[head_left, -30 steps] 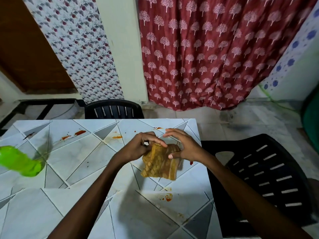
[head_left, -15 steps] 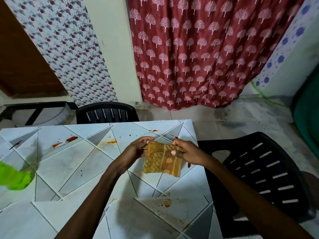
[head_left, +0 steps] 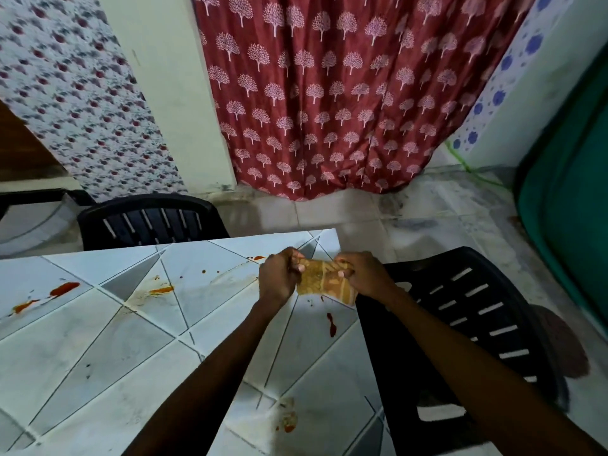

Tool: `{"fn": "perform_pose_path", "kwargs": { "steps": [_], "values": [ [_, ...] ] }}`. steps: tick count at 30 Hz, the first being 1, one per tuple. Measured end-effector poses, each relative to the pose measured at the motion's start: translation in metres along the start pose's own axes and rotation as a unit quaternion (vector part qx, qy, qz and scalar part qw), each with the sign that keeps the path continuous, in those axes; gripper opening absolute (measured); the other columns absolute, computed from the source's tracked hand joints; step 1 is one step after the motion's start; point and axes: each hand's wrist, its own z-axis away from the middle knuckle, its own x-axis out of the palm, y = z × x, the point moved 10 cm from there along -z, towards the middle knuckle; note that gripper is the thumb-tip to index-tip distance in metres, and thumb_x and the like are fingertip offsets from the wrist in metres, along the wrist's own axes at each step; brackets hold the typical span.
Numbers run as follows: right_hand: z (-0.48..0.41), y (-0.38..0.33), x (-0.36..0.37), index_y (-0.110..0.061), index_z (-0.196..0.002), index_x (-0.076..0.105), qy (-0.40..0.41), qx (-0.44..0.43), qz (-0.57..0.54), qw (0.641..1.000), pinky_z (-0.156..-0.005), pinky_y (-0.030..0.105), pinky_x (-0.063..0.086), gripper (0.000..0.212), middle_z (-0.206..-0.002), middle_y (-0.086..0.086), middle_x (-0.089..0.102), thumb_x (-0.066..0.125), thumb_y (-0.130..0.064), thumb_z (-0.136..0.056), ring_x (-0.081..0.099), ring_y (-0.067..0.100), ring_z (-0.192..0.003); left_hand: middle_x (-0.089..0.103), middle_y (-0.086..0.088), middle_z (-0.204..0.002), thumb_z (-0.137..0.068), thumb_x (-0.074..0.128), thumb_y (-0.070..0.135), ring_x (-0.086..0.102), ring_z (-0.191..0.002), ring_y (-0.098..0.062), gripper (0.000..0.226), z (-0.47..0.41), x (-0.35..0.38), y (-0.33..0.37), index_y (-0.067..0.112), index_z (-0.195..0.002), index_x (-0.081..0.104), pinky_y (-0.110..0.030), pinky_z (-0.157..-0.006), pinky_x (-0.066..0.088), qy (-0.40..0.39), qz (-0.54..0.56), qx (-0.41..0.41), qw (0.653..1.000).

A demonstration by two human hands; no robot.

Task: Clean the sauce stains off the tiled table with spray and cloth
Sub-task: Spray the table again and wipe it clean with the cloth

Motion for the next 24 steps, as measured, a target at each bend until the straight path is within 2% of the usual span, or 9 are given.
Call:
{"fn": "perform_pose_path", "kwargs": {
  "steps": [6, 8, 9, 11, 12, 15, 19, 22, 24],
  "values": [
    [-0.07, 0.005, -0.024, -0.013, -0.129, 0.068, 0.126, -0.008, 0.045, 0.991, -0.099, 0.043, 0.053, 0.048, -0.125, 0.015, 0.07, 0.064, 0.004, -0.084, 0.065, 0.036, -0.114, 0.072, 0.002, -0.094, -0.078, 0.065, 0.016, 0.062, -0.091, -0.027, 0.026, -0.079, 0.005, 0.012, 0.027, -0.101, 0.064, -0.04, -0.08, 0.048, 0.094, -0.094, 0.04, 0.99],
    [-0.083, 0.024, 0.002, -0.011, -0.13, 0.066, 0.089, -0.011, 0.057, 0.994, -0.102, 0.049, 0.051, 0.051, -0.13, 0.018, 0.066, 0.059, 0.003, -0.082, 0.062, 0.039, -0.119, 0.071, 0.001, -0.099, -0.081, 0.063, 0.013, 0.058, -0.099, -0.028, 0.027, -0.083, 0.023, -0.001, 0.027, -0.104, 0.064, -0.041, -0.088, 0.042, 0.064, -0.129, 0.026, 0.989],
    [-0.083, 0.032, 0.023, -0.009, -0.134, 0.063, 0.029, -0.008, 0.063, 0.998, -0.106, 0.054, 0.046, 0.051, -0.137, 0.021, 0.061, 0.054, -0.006, -0.084, 0.058, 0.042, -0.125, 0.07, -0.001, -0.102, -0.082, 0.062, 0.015, 0.057, -0.103, -0.029, 0.026, -0.077, 0.037, -0.012, 0.025, -0.106, 0.064, -0.044, -0.095, 0.038, 0.028, -0.159, 0.021, 0.987],
    [-0.075, 0.058, 0.07, -0.013, -0.152, 0.042, -0.111, 0.012, 0.173, 0.979, -0.119, 0.063, 0.021, 0.061, -0.16, 0.016, 0.035, 0.041, -0.035, -0.096, 0.034, 0.036, -0.148, 0.066, -0.007, -0.115, -0.083, 0.064, 0.026, 0.053, -0.117, -0.033, 0.036, -0.057, 0.071, -0.039, 0.02, -0.118, 0.061, -0.055, -0.109, 0.025, -0.058, -0.232, 0.038, 0.97],
    [-0.074, 0.069, 0.08, -0.018, -0.156, 0.035, -0.123, 0.015, 0.233, 0.965, -0.12, 0.065, 0.014, 0.062, -0.165, 0.01, 0.027, 0.033, -0.048, -0.102, 0.027, 0.03, -0.152, 0.062, -0.009, -0.124, -0.083, 0.065, 0.032, 0.049, -0.124, -0.035, 0.045, -0.048, 0.085, -0.053, 0.02, -0.126, 0.057, -0.061, -0.112, 0.017, -0.093, -0.255, 0.054, 0.961],
    [-0.073, 0.064, 0.067, -0.016, -0.143, 0.054, -0.011, -0.013, 0.182, 0.983, -0.113, 0.07, 0.028, 0.072, -0.152, 0.01, 0.049, 0.019, -0.058, -0.097, 0.046, 0.032, -0.141, 0.051, -0.007, -0.141, -0.088, 0.059, 0.045, 0.039, -0.137, -0.031, 0.057, -0.033, 0.093, -0.081, 0.02, -0.138, 0.047, -0.062, -0.116, 0.008, -0.089, -0.246, 0.072, 0.962],
    [-0.092, 0.043, 0.086, -0.022, -0.154, 0.038, -0.022, -0.088, 0.179, 0.98, -0.117, 0.063, 0.024, 0.069, -0.166, 0.009, 0.026, 0.031, -0.056, -0.095, 0.024, 0.037, -0.152, 0.032, -0.007, -0.158, -0.095, 0.046, 0.053, 0.022, -0.148, -0.025, 0.065, -0.04, 0.068, -0.102, 0.017, -0.148, 0.036, -0.052, -0.122, 0.003, -0.029, -0.246, 0.03, 0.968],
    [-0.104, 0.041, 0.118, -0.035, -0.159, 0.021, -0.073, -0.156, 0.232, 0.957, -0.12, 0.061, 0.016, 0.074, -0.171, 0.004, 0.01, 0.031, -0.07, -0.094, 0.011, 0.035, -0.156, 0.006, -0.005, -0.166, -0.096, 0.032, 0.063, -0.001, -0.153, -0.025, 0.076, -0.038, 0.072, -0.128, 0.02, -0.157, 0.018, -0.054, -0.122, 0.002, -0.072, -0.273, 0.026, 0.959],
    [-0.119, 0.055, 0.123, -0.041, -0.16, 0.011, -0.068, -0.141, 0.235, 0.959, -0.12, 0.065, 0.014, 0.078, -0.171, 0.001, 0.002, 0.021, -0.079, -0.092, 0.003, 0.034, -0.157, -0.004, -0.005, -0.166, -0.097, 0.028, 0.066, -0.008, -0.153, -0.023, 0.08, -0.033, 0.079, -0.138, 0.019, -0.158, 0.01, -0.055, -0.122, 0.005, -0.089, -0.298, 0.044, 0.949]
  ]
}}
